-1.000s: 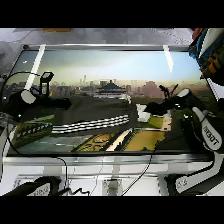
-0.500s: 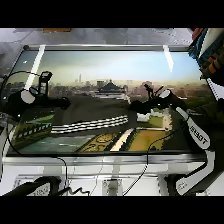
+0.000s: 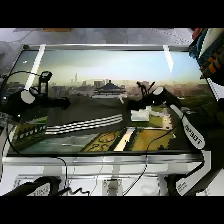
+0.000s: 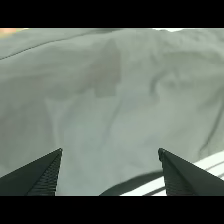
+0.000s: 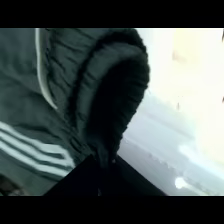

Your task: Fold the clothes and pants, and hang the long-sleeved shirts on hangers.

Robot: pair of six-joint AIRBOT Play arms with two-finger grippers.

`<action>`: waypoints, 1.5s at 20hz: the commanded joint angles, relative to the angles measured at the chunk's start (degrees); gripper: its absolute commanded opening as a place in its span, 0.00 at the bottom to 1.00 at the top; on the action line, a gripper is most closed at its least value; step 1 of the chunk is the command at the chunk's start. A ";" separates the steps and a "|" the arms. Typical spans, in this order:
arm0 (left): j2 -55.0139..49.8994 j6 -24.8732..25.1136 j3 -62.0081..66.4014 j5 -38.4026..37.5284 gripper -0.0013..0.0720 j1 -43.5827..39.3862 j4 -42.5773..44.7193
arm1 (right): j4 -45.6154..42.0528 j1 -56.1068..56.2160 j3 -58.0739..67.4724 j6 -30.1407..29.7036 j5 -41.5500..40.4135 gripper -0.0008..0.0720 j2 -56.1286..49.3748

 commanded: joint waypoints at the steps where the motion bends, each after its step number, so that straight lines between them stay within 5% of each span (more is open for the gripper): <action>1: -0.02 0.02 0.07 0.02 0.95 0.02 0.11 | 1.05 -3.69 8.26 2.56 2.08 0.03 3.65; 11: -0.02 0.04 0.07 0.42 0.95 0.13 1.97 | -6.95 -41.99 26.36 26.67 4.09 0.03 23.06; 22: -0.02 0.07 0.07 0.46 0.95 0.13 2.16 | -24.15 -88.61 29.03 57.07 16.15 0.03 40.63; 30: -0.02 0.04 0.07 0.46 0.95 0.11 2.14 | -19.34 -93.66 29.03 60.22 19.91 0.04 44.30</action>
